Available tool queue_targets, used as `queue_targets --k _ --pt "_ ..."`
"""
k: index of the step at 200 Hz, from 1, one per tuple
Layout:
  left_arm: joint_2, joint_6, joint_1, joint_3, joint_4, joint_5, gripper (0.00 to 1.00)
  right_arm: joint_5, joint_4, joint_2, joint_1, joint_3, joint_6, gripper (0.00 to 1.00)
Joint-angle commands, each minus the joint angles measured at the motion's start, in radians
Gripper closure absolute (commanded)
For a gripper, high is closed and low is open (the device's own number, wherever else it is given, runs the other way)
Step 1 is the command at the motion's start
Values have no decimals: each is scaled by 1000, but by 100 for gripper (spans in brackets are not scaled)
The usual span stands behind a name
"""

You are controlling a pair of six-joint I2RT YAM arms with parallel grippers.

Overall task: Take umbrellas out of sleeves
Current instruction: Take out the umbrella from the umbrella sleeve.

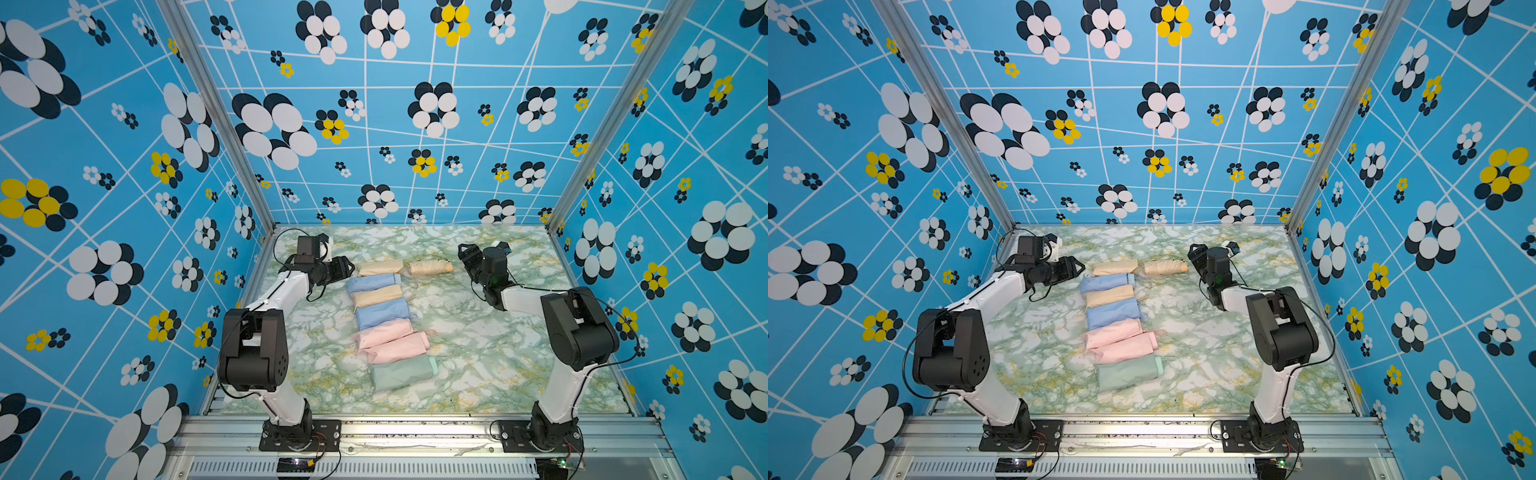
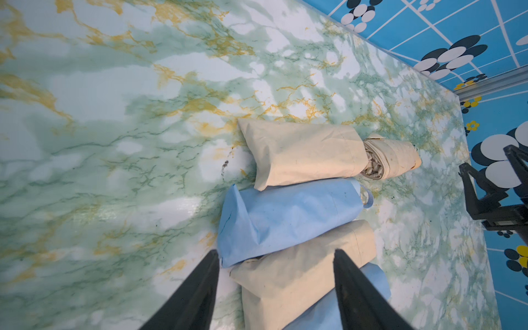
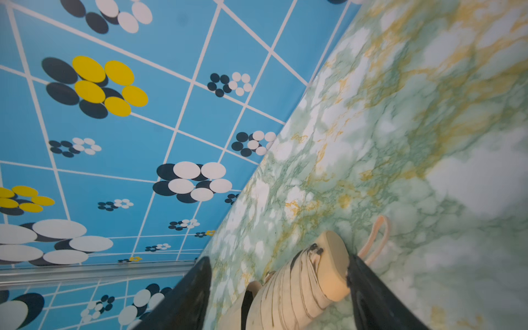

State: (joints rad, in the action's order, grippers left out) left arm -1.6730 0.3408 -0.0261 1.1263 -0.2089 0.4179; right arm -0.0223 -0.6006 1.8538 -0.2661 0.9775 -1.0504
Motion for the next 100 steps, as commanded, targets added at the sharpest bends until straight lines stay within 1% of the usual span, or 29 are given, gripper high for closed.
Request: queue_targets --k 1,9,37,44,65,100 --pt "39 9 5 -34 24 -6 34 77 154 -45 -17 32 168 20" --pt "37 8 5 -40 26 -4 34 91 190 -57 -27 43 206 16" --pt "18 14 5 -56 37 9 34 112 317 -77 -86 93 335 11" --pt "10 15 6 -56 39 13 34 111 349 -77 -105 113 369 7" --pt "-11 15 5 -52 41 16 33 120 437 -54 -158 171 443 7" --pt "-54 1 5 -24 28 15 33 127 530 8 -211 252 500 7"
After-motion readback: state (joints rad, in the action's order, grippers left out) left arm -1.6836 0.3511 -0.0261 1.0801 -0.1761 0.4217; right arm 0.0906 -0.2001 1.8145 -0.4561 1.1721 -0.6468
